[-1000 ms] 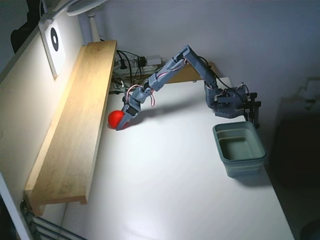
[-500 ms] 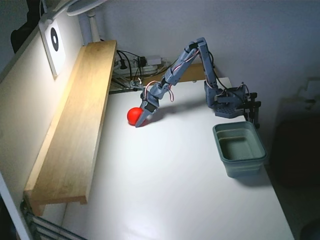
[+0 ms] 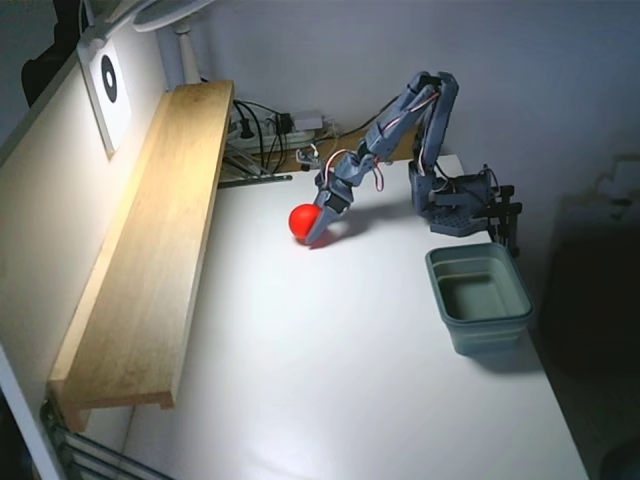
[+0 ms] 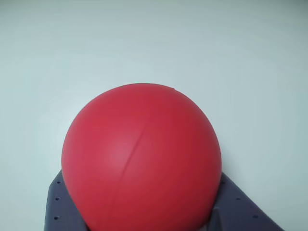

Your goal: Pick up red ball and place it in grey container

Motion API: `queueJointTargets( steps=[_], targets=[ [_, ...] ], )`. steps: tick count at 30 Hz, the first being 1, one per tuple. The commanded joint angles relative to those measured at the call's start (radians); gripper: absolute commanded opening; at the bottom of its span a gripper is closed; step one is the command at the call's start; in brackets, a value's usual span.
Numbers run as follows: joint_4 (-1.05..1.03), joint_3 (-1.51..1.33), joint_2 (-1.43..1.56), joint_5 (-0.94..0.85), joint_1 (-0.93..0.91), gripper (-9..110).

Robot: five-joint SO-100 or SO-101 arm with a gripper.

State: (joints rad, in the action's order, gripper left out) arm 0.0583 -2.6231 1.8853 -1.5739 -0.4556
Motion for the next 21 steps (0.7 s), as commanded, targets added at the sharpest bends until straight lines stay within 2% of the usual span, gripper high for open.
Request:
queueJointTargets(
  steps=[1, 6, 21],
  targets=[
    [-0.008, -0.012, 0.084, 0.003, -0.002, 23],
    [-0.056, 0.012, 0.108, 0.003, -0.002, 23],
    [-0.67, 0.413, 0.321, 0.003, -0.002, 23]
  ],
)
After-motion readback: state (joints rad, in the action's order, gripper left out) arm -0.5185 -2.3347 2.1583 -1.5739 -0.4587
